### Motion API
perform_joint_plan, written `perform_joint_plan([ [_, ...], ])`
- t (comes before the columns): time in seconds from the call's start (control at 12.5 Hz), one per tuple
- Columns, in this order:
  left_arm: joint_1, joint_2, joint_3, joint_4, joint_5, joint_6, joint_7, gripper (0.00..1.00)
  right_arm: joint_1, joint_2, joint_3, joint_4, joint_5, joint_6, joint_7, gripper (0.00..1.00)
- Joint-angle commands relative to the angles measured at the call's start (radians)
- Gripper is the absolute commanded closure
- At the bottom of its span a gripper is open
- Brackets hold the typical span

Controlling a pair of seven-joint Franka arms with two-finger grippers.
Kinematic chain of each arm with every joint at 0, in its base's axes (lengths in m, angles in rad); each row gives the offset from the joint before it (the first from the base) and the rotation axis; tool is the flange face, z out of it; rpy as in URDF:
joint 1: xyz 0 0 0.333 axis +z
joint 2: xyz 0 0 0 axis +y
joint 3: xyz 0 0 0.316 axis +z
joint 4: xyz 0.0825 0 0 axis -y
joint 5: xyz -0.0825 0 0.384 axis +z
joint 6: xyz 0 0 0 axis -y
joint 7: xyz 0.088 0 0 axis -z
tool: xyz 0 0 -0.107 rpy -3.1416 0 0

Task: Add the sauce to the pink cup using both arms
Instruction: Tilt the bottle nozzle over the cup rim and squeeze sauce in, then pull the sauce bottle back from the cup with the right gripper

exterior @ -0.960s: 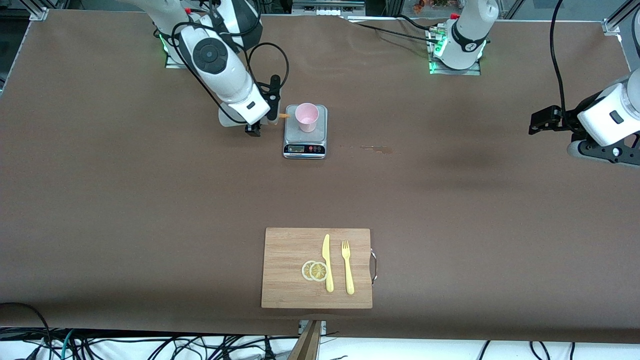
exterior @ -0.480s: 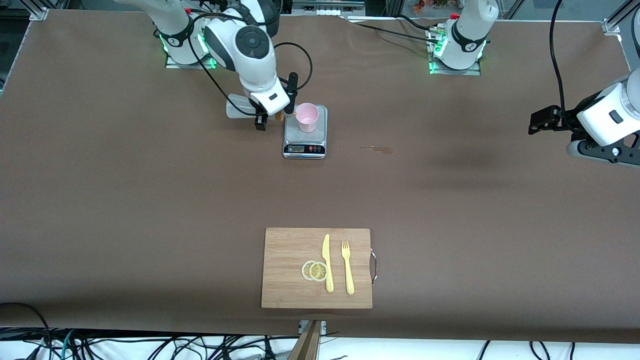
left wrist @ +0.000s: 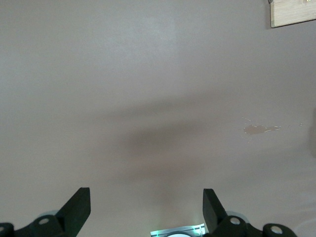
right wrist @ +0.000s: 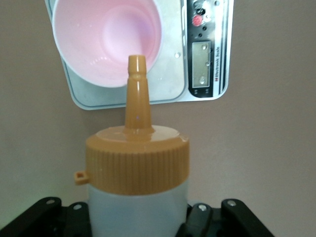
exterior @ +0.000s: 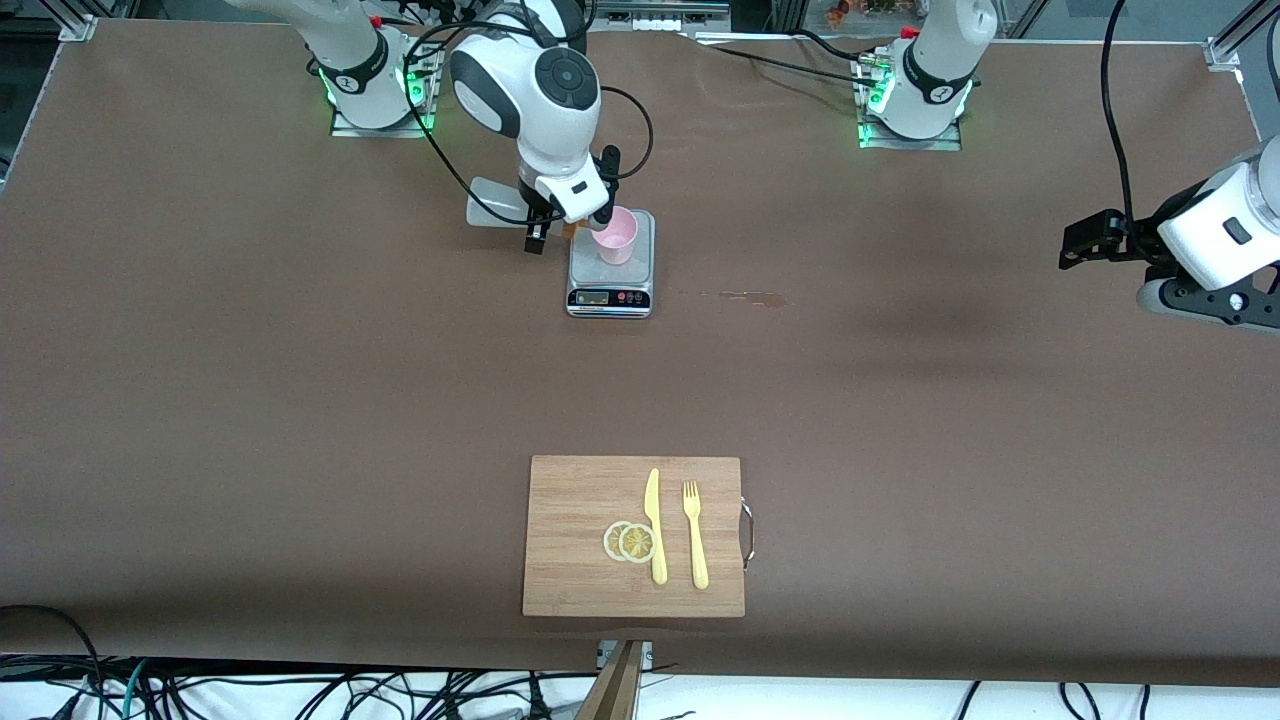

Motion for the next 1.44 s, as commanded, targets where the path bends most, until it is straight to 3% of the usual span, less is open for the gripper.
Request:
perform_joint_plan([
  [0.0, 0.002, 0.017, -0.004, 0.038, 0.027, -0.027, 0.021, 0.0, 0.019, 0.021, 0.005, 0.054, -0.054, -0.082, 0.043, 1.0],
  [0.4, 0.002, 0.017, -0.004, 0.038, 0.025, -0.028, 0.021, 0.0, 0.062, 0.088, 0.005, 0.164, -0.1, -0.211, 0.075, 1.0],
  [0.8, 0.002, 0.017, -0.004, 0.038, 0.022, -0.028, 0.021, 0.0, 0.079, 0.108, 0.005, 0.194, -0.129, -0.26, 0.101, 1.0],
  [1.2, 0.002, 0.017, -0.004, 0.038, 0.019, -0.028, 0.021, 0.0, 0.053, 0.058, 0.005, 0.194, -0.106, -0.263, 0.048, 1.0],
  [1.36, 0.002, 0.017, -0.004, 0.038, 0.019, -0.028, 0.021, 0.0, 0.018, 0.016, 0.005, 0.192, -0.054, -0.285, -0.003, 1.0],
])
